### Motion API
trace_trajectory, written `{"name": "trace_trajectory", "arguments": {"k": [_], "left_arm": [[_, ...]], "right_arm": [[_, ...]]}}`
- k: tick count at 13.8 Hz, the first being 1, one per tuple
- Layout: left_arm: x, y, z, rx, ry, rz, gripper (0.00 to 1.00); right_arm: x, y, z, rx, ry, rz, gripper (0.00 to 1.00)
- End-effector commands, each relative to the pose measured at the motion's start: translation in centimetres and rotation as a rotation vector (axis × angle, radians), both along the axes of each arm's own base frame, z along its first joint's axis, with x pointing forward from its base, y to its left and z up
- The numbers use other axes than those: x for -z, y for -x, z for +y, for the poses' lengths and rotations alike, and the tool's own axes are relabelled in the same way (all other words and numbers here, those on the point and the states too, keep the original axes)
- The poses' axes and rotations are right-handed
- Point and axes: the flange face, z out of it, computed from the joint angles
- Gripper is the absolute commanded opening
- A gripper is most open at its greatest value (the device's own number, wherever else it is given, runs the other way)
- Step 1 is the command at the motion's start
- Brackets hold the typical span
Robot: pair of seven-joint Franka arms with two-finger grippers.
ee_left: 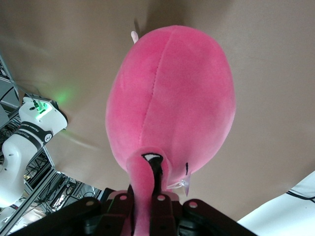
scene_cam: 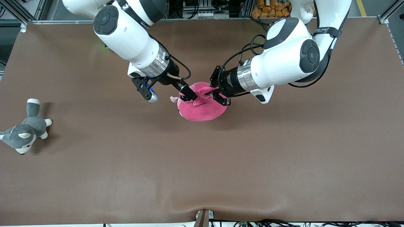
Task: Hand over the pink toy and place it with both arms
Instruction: 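Close the right gripper on the pink plush beside the left gripper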
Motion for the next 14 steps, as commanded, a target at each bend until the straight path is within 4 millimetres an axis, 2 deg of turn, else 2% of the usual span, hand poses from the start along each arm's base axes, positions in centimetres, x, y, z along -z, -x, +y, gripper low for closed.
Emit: {"name": "trace_trajectory", "arguments": {"k": [1, 2, 5, 6, 8, 13, 14], "left_arm": [[-0.68, -0.27, -0.27, -0.019, 0.022, 0.013, 0.00], [-0.75, -0.29, -0.26, -0.020, 0.023, 0.011, 0.00], [-0.68, -0.27, -0.27, -0.019, 0.022, 0.013, 0.00], [-0.68, -0.27, -0.27, -0.019, 0.022, 0.013, 0.00], [-0.66, -0.33, -0.20, -0.020, 0.022, 0.011, 0.00], [-0.74, -0.53, 0.15, -0.024, 0.022, 0.010, 0.00], [-0.83, -0.72, 0.50, -0.029, 0.022, 0.009, 0.18]], "right_arm": [[-0.13, -0.34, -0.13, 0.021, 0.032, -0.020, 0.78], [-0.12, -0.59, -0.47, 0.025, 0.033, -0.022, 0.67], [-0.07, -0.95, -0.57, 0.028, 0.033, -0.024, 0.65], [-0.20, -1.00, -0.54, 0.030, 0.032, -0.026, 0.47], [-0.20, -0.94, -0.45, 0.030, 0.031, -0.025, 0.01], [-0.27, -0.99, -0.53, 0.030, 0.030, -0.025, 0.00], [-0.37, -1.02, -0.63, 0.031, 0.029, -0.026, 0.00]]}}
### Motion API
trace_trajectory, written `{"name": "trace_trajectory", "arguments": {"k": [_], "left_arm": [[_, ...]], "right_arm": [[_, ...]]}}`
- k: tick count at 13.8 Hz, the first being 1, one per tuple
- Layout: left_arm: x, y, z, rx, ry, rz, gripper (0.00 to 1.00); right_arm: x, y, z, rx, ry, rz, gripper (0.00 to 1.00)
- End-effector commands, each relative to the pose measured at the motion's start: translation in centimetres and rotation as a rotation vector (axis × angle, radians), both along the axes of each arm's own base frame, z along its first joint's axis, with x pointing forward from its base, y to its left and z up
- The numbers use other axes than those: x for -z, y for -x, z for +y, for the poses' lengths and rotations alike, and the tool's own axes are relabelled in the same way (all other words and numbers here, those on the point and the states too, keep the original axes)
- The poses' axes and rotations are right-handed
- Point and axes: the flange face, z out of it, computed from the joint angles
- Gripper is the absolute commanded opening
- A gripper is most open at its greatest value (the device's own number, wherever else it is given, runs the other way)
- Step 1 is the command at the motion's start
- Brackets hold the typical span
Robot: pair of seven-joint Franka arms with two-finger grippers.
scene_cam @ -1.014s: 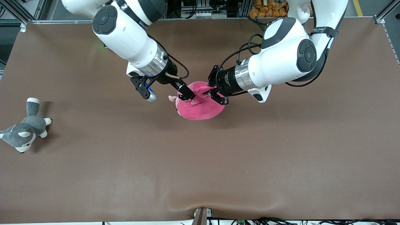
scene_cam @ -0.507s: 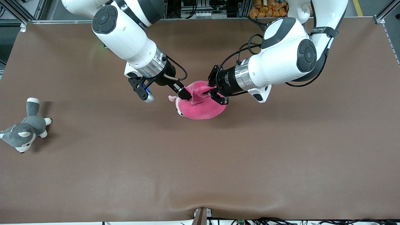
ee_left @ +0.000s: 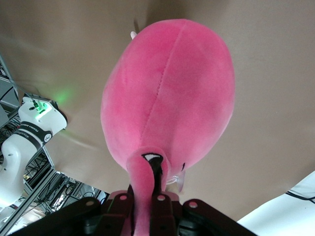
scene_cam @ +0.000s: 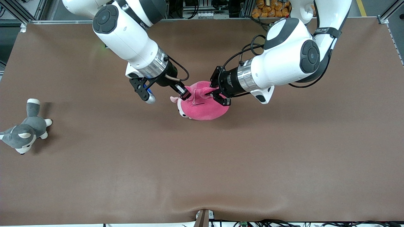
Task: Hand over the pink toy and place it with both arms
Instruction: 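Open the left gripper and withdraw while the right gripper pulls the plush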
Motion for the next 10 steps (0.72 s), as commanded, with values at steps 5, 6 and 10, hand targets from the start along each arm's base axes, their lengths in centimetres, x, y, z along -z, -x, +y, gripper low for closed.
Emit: {"name": "trace_trajectory", "arguments": {"k": [5, 6, 10], "left_arm": [[-2.7, -2.0, 3.9, -0.059, 0.001, -0.022, 1.00], [-3.7, -2.8, 5.9, -0.060, -0.001, -0.033, 1.00], [-7.0, -3.4, 13.1, 0.127, -0.071, -0.207, 1.00]], "right_arm": [[-0.3, -3.2, -4.4, 0.066, 0.016, -0.002, 0.00], [-0.1, -3.0, -4.7, 0.036, 0.031, 0.013, 0.00], [-0.2, -4.0, -11.0, -0.045, 0.094, 0.092, 0.00]]}}
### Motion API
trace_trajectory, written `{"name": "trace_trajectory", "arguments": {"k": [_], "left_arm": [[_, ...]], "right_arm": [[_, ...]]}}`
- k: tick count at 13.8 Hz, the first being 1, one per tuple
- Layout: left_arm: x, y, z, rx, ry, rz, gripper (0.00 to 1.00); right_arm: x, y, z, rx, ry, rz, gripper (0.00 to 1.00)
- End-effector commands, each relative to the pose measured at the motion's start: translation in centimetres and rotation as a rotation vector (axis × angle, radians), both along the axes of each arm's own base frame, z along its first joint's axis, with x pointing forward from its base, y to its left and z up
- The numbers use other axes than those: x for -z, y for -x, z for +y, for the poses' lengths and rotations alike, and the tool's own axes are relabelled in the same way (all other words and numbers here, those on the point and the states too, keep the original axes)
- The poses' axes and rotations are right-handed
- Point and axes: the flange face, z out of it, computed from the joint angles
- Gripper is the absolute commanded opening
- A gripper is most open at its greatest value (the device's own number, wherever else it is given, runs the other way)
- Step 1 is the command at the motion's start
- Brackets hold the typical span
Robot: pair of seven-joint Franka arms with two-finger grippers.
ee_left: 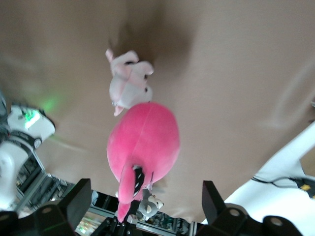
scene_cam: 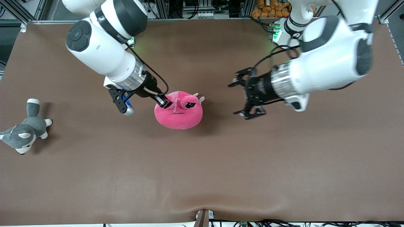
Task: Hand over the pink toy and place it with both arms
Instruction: 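Open the left gripper and withdraw while the right gripper pulls the plush, then carry the plush toward the grey cat while the left gripper retracts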
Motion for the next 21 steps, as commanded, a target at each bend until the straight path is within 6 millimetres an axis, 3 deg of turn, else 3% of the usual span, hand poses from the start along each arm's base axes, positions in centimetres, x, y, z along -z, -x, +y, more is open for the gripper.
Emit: {"name": "trace_trajectory", "arguments": {"k": [1, 3, 6, 9, 11, 15, 17, 19, 21], "left_arm": [[-3.3, 1.6, 3.6, 0.185, -0.123, -0.161, 1.00], [-3.2, 2.0, 6.1, 0.383, -0.199, -0.238, 1.00], [-2.2, 1.5, 12.1, 0.639, -0.275, -0.274, 1.00], [-2.0, 1.5, 16.8, 0.930, -0.323, -0.331, 1.00], [-1.9, 1.3, 19.5, 1.032, -0.304, -0.356, 1.00], [-2.9, 2.5, 21.3, 1.257, -0.318, -0.374, 1.00], [-4.0, 3.0, 21.3, 1.333, -0.338, -0.404, 1.00], [-3.8, 4.2, 21.5, 1.414, -0.343, -0.409, 1.00], [-3.5, 7.1, 21.6, 1.501, -0.321, -0.435, 1.00]], "right_arm": [[-1.1, -0.7, -5.4, -0.049, 0.036, 0.047, 0.00], [-1.3, -1.4, -10.1, -0.050, 0.049, 0.091, 0.00], [0.5, -3.7, -17.9, -0.042, 0.042, 0.100, 0.00], [4.2, -5.6, -23.7, -0.054, 0.023, 0.118, 0.00], [7.3, -6.3, -27.6, -0.067, -0.014, 0.145, 0.00], [12.3, -5.5, -35.4, -0.247, -0.134, 0.114, 0.00], [13.9, -5.2, -37.5, -0.280, -0.162, 0.137, 0.00], [15.5, -5.1, -40.0, -0.261, -0.177, 0.149, 0.00], [17.5, -5.1, -41.8, -0.239, -0.192, 0.168, 0.00]]}}
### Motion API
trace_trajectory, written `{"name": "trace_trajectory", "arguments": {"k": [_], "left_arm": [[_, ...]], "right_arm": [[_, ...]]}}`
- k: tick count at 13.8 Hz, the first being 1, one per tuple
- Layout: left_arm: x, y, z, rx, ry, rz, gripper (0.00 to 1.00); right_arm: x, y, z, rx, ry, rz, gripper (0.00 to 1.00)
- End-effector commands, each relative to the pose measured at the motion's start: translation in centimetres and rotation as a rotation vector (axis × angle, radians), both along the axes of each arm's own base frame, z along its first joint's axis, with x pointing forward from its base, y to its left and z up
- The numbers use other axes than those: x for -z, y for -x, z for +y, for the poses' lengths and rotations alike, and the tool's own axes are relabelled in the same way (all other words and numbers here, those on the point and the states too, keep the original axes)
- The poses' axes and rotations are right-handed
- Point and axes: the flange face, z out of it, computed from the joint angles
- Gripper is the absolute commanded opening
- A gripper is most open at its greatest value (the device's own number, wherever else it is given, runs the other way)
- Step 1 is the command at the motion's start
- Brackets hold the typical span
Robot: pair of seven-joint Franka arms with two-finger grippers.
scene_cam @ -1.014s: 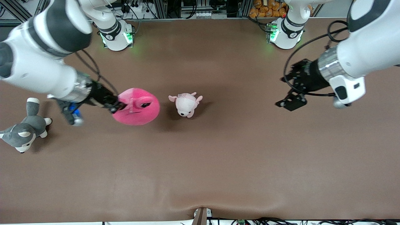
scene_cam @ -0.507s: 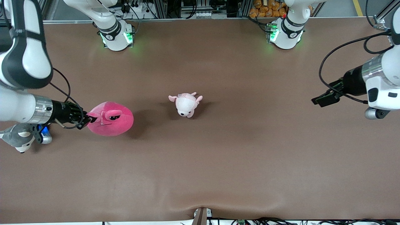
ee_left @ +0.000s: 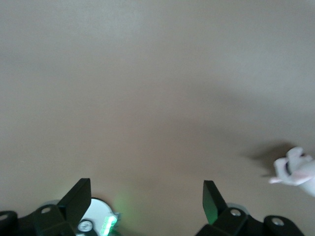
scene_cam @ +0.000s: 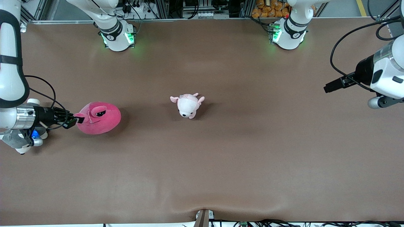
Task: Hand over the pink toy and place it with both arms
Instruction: 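Carry the plush toward the grey cat while the left gripper retracts, then lower the pink plush onto the table, open the right gripper, withdraw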
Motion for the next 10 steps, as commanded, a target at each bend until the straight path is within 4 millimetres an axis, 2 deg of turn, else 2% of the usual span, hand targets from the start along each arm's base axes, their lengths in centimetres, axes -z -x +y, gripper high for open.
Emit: {"name": "trace_trajectory", "arguments": {"k": [1, 3, 6, 7, 8, 9, 10], "left_arm": [[-0.2, 5.3, 0.1, 0.097, -0.016, -0.046, 1.00], [-0.2, 7.2, -0.5, 0.147, -0.015, -0.084, 1.00], [-0.1, 8.1, 0.6, 0.152, -0.010, -0.117, 1.00], [-0.3, 8.3, 0.8, 0.164, -0.010, -0.129, 1.00], [-0.5, 8.3, 0.9, 0.177, -0.012, -0.133, 1.00], [-0.6, 8.2, 1.1, 0.185, -0.013, -0.136, 1.00], [-0.8, 8.0, 1.0, 0.196, -0.020, -0.140, 1.00]], "right_arm": [[2.3, 0.1, -2.2, 0.025, -0.044, 0.027, 0.00], [4.0, 0.1, -2.7, 0.044, -0.049, 0.057, 0.00], [6.4, 0.3, -4.0, 0.080, -0.071, 0.091, 0.02], [6.7, 0.3, -4.1, 0.071, -0.076, 0.091, 0.53], [6.8, 0.3, -4.1, 0.076, -0.074, 0.094, 0.85], [6.6, 0.2, -4.2, 0.068, -0.071, 0.082, 1.00], [5.3, -0.5, -4.5, 0.064, -0.062, 0.055, 1.00]]}}
